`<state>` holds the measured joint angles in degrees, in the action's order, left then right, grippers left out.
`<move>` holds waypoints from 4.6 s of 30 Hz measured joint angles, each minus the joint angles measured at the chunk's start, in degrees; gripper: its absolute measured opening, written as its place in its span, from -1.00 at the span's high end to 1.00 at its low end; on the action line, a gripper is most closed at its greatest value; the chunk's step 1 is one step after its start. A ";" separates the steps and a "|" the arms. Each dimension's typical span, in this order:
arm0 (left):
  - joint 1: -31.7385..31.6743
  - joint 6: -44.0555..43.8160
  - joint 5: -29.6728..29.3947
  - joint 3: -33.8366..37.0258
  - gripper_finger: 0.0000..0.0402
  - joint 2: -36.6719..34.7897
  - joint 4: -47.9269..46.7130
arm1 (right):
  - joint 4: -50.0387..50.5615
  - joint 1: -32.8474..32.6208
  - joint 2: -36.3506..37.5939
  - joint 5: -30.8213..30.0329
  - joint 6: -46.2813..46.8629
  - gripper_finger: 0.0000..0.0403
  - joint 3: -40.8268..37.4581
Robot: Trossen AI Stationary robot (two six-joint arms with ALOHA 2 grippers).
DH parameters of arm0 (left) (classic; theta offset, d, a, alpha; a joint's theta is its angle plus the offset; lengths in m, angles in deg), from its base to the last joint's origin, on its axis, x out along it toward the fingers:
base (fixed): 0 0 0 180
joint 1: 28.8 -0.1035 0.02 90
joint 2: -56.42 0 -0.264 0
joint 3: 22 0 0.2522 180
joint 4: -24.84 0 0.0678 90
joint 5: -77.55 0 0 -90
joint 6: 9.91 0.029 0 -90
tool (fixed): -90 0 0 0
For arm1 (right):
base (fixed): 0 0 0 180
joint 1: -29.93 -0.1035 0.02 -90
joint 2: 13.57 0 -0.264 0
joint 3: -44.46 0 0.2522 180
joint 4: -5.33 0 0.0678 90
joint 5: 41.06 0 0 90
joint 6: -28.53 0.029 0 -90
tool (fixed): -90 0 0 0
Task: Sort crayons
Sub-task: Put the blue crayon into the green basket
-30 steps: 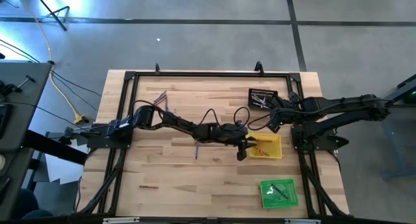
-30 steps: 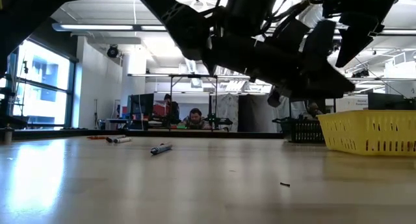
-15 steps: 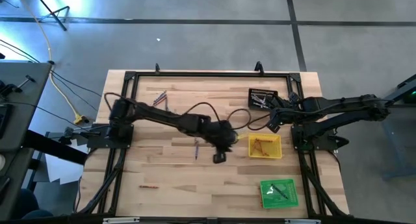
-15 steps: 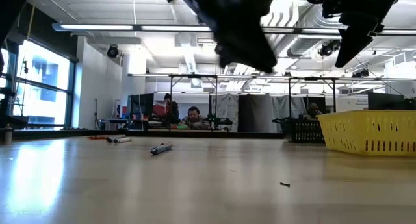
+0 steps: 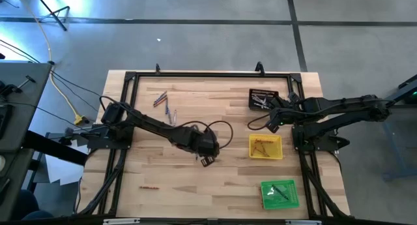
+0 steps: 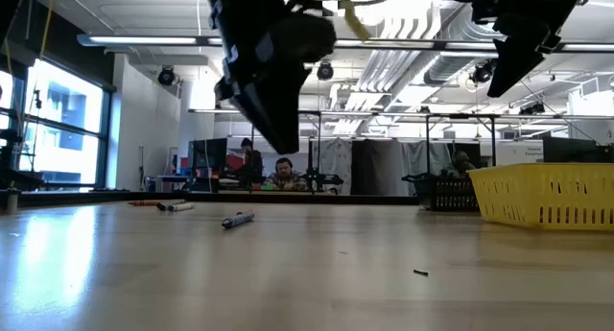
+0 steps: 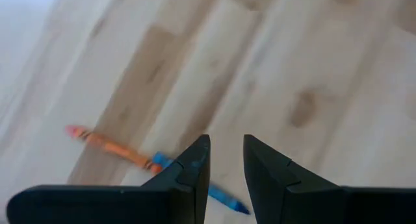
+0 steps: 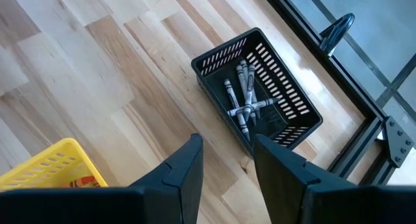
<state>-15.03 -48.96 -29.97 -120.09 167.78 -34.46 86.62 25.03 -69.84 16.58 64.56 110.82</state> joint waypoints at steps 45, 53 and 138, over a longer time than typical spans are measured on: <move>0.40 -6.90 8.49 7.14 0.61 -0.03 1.00 | -0.02 -0.01 0.00 0.30 -2.64 0.36 -0.01; 0.43 -22.48 4.68 7.14 0.55 -0.03 2.76 | -0.02 -0.02 0.00 0.85 -3.06 0.36 -0.01; 0.97 -23.70 13.10 10.50 1.00 0.21 7.65 | -0.11 -0.02 -0.02 13.31 -3.02 0.36 0.00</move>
<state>-14.06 -72.66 -16.87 -109.59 167.99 -26.81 86.51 25.01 -69.86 29.89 61.55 110.82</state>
